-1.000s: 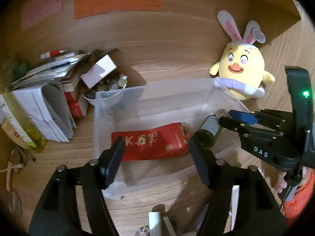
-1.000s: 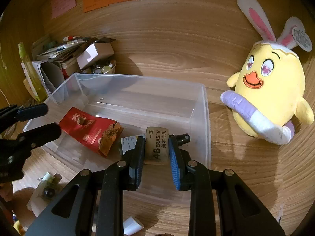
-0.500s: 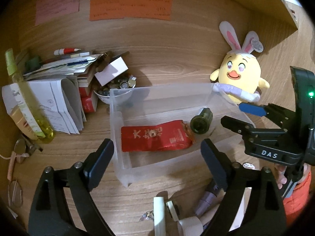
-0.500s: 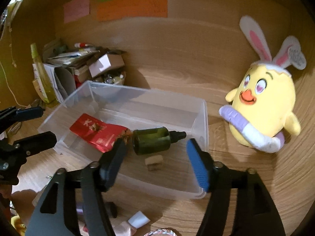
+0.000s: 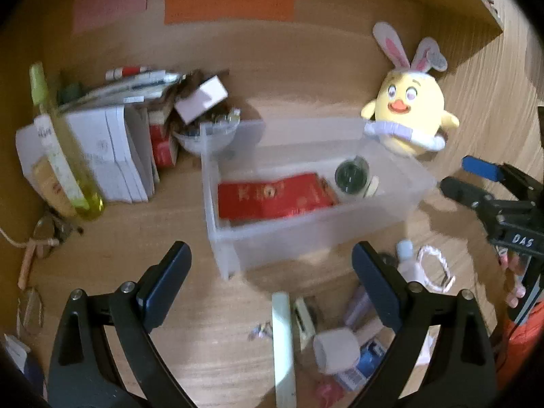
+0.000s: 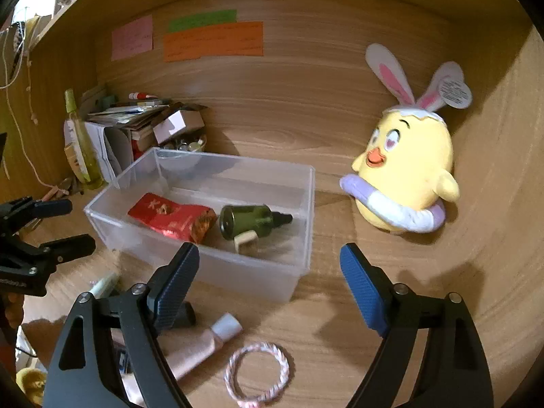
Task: Organize objects
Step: 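Move the right gripper to the braided bracelet while the left gripper approaches the pale green stick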
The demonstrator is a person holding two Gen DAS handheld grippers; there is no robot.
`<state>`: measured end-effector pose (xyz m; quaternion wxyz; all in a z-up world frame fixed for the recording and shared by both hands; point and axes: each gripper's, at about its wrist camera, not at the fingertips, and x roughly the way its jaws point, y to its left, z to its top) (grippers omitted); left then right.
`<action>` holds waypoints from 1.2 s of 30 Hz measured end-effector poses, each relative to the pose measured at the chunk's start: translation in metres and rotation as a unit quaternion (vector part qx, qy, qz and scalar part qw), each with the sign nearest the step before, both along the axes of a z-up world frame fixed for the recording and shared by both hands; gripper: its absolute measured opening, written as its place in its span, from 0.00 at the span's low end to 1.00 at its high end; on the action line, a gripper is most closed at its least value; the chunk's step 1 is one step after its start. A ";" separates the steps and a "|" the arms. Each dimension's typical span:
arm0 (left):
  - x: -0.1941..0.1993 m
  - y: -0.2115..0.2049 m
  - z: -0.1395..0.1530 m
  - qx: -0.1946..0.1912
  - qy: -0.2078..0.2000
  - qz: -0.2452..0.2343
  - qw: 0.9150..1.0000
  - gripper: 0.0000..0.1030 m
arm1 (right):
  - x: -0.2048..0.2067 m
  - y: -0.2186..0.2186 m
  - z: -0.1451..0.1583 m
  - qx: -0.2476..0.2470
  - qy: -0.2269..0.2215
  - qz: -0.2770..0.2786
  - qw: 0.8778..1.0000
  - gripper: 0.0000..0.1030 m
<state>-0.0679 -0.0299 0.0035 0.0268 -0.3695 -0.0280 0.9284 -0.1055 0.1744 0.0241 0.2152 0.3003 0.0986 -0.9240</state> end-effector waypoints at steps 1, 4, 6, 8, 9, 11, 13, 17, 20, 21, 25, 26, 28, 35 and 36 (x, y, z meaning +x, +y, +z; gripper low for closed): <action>0.003 -0.001 -0.004 0.001 -0.007 0.002 1.000 0.94 | 0.004 0.003 -0.002 0.003 0.001 -0.004 1.000 0.81; 0.011 -0.006 -0.014 0.000 -0.019 0.010 1.000 0.94 | 0.012 0.012 -0.008 0.012 -0.001 -0.014 1.000 0.82; 0.017 -0.010 -0.020 -0.002 -0.027 0.015 1.000 0.94 | 0.015 0.017 -0.015 0.014 -0.008 -0.019 1.000 0.82; 0.024 -0.015 -0.027 -0.004 -0.037 0.022 0.999 0.94 | 0.017 0.023 -0.024 0.017 -0.022 -0.027 0.999 0.82; 0.026 -0.017 -0.030 -0.004 -0.043 0.023 0.999 0.94 | 0.017 0.025 -0.028 0.019 -0.030 -0.032 0.999 0.82; 0.030 -0.020 -0.035 -0.001 -0.051 0.027 0.998 0.94 | 0.018 0.032 -0.037 0.023 -0.046 -0.042 0.998 0.82; 0.035 -0.023 -0.040 0.004 -0.058 0.028 0.998 0.94 | 0.020 0.039 -0.045 0.020 -0.060 -0.052 0.997 0.82; 0.043 -0.020 -0.052 -0.003 -0.070 0.026 0.997 0.94 | 0.025 0.047 -0.057 0.016 -0.084 -0.059 0.995 0.82; 0.044 -0.016 -0.061 -0.008 -0.084 0.014 0.996 0.92 | 0.029 0.045 -0.068 0.022 -0.099 -0.055 0.993 0.82; 0.045 -0.015 -0.063 -0.012 -0.087 0.012 0.996 0.90 | 0.030 0.044 -0.071 0.024 -0.105 -0.052 0.993 0.82; 0.046 -0.014 -0.066 -0.011 -0.096 0.003 0.995 0.75 | 0.033 0.038 -0.081 0.026 -0.123 -0.040 0.991 0.82; 0.045 -0.014 -0.066 -0.011 -0.095 0.003 0.995 0.73 | 0.034 0.037 -0.083 0.027 -0.126 -0.037 0.991 0.82; 0.043 -0.014 -0.066 -0.006 -0.094 0.001 0.996 0.71 | 0.035 0.034 -0.086 0.029 -0.131 -0.032 0.990 0.82; 0.035 -0.006 -0.064 -0.004 -0.086 -0.016 0.996 0.42 | 0.036 0.024 -0.089 0.035 -0.132 -0.026 0.990 0.82; 0.035 -0.004 -0.064 -0.006 -0.085 -0.019 0.996 0.41 | 0.038 0.021 -0.089 0.039 -0.128 -0.020 0.991 0.80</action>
